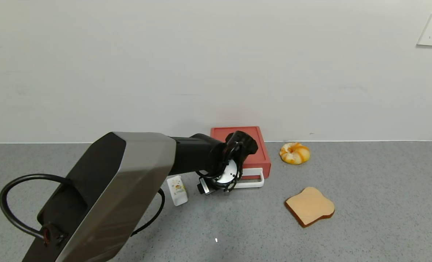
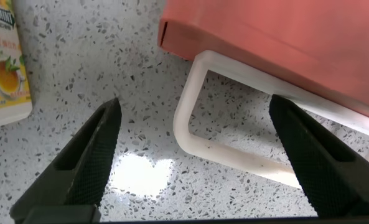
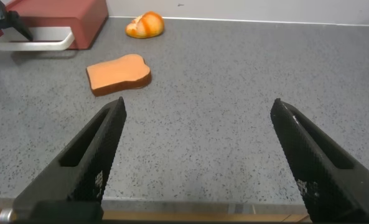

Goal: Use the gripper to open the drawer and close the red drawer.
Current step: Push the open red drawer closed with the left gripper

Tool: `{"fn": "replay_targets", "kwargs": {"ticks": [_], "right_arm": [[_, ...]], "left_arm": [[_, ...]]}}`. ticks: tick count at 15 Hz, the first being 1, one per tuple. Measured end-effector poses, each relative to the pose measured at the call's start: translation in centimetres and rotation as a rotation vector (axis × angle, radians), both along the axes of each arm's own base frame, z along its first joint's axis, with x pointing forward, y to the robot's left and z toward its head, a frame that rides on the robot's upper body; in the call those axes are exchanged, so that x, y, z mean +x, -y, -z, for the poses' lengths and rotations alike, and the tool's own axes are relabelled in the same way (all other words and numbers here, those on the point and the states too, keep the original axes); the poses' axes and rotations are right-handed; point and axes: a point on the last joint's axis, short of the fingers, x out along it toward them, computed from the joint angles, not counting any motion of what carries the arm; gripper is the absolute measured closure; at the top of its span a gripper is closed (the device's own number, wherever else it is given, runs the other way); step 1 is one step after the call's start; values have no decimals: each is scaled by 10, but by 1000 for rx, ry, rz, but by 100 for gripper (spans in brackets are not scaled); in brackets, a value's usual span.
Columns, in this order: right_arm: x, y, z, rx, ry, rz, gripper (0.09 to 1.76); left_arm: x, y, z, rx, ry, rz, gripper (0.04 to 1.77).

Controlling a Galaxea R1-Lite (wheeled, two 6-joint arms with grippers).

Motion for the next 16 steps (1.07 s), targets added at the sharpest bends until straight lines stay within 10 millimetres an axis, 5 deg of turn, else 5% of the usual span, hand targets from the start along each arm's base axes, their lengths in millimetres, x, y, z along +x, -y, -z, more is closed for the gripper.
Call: {"fn": "replay_targets", "kwargs": {"ticks": [9,16], "right_arm": [[0,0,0,0,0,0,14],[0,0,0,0,0,0,14]], "left_arm": [[4,-5,-3,2,13,-1,9],[-13,-10,-37,-13,26,1,9]]}}
